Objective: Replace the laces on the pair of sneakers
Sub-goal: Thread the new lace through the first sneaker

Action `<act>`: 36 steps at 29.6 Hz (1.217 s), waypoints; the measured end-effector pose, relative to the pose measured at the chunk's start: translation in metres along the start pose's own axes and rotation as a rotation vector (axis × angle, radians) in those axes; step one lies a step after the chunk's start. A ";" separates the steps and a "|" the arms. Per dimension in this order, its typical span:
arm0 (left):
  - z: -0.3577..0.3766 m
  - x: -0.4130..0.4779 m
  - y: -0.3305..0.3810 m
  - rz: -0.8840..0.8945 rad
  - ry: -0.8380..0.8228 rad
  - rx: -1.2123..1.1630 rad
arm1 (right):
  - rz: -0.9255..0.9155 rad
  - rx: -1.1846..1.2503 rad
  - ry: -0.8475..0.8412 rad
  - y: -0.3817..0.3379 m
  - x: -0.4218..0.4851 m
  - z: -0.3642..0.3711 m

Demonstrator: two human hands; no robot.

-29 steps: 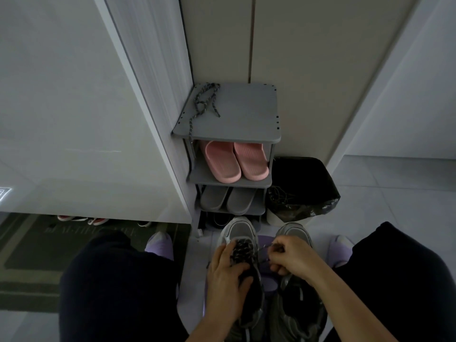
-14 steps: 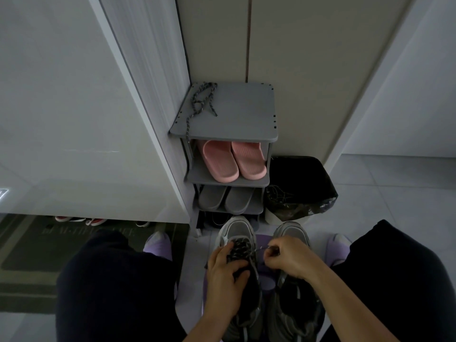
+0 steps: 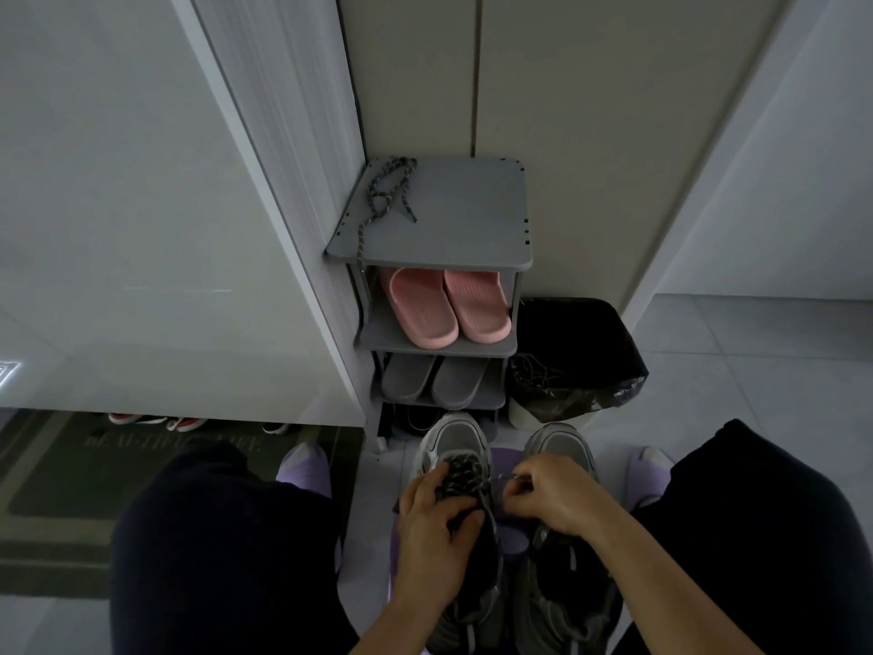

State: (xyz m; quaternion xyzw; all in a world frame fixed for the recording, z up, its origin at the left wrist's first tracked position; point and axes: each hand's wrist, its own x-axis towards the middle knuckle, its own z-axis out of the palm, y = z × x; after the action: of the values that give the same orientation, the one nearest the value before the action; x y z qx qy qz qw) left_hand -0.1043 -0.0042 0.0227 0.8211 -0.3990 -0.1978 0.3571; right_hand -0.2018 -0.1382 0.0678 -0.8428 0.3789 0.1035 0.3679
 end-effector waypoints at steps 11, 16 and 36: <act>0.003 0.004 -0.003 0.044 -0.013 0.073 | -0.160 -0.206 0.009 -0.013 0.003 -0.003; 0.004 0.010 -0.009 0.125 -0.005 0.110 | -0.157 -0.166 0.009 -0.018 0.005 0.005; -0.104 0.014 -0.006 -0.444 0.115 -1.236 | 0.067 -0.031 -0.032 -0.020 -0.005 0.016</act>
State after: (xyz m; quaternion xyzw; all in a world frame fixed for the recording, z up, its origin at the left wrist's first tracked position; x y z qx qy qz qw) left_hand -0.0291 0.0317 0.0872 0.5370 -0.0135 -0.4152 0.7342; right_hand -0.1896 -0.1153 0.0698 -0.8334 0.3996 0.1349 0.3572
